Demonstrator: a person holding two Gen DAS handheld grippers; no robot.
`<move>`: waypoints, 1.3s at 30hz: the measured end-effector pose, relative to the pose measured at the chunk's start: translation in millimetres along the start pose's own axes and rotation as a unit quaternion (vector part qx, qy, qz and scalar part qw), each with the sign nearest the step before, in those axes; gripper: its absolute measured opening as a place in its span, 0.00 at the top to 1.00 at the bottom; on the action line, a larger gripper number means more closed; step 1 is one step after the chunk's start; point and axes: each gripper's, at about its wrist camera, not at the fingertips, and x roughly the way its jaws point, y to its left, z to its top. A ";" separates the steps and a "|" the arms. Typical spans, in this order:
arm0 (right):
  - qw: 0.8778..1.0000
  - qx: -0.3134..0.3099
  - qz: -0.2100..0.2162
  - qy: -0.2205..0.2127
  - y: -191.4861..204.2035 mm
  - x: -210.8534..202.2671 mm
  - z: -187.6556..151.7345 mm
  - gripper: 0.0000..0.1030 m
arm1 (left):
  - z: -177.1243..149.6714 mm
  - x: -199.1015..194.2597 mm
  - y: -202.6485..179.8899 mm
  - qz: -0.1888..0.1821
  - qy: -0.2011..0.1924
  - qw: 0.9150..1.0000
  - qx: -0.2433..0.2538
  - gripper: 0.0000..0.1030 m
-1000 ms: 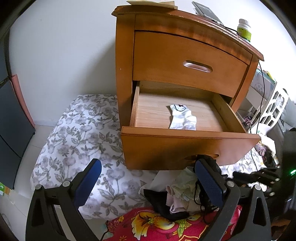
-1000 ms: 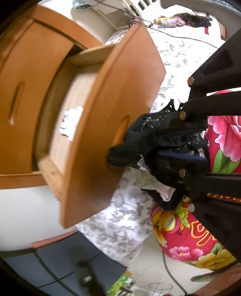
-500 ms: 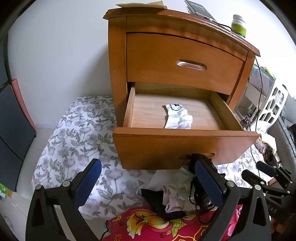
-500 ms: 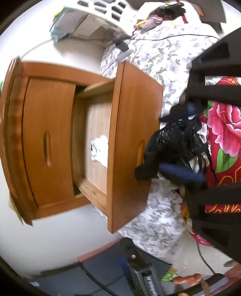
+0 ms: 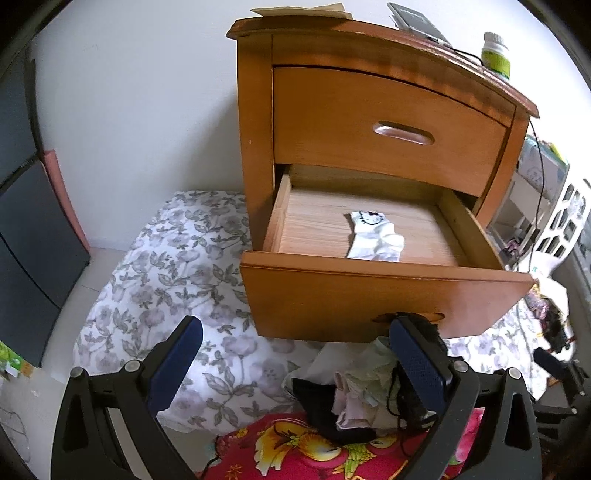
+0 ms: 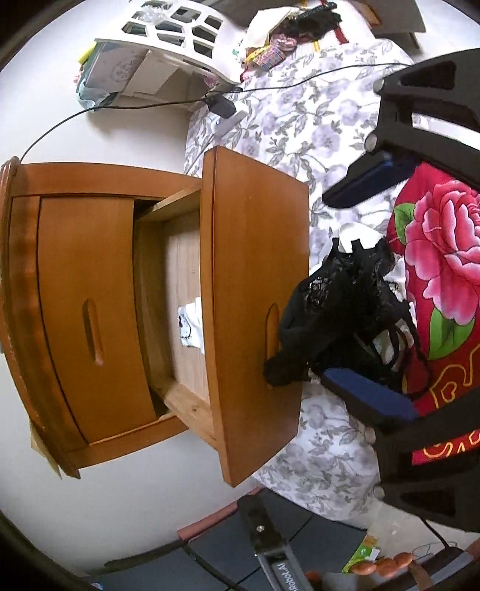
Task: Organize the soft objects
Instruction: 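Withdraw the right tool while reaching the left tool toward the drawer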
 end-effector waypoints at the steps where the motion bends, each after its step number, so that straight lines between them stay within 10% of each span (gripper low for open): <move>1: 1.000 0.001 0.002 -0.003 -0.4 -0.1 -0.5 0.00 | -0.3 0.3 -0.5 0.003 0.000 1.000 0.003 0.02; 39: 0.994 -0.005 0.056 -0.089 -3.7 1.0 13.1 0.00 | 30.5 0.0 -31.2 -0.021 -0.038 0.998 0.036 0.02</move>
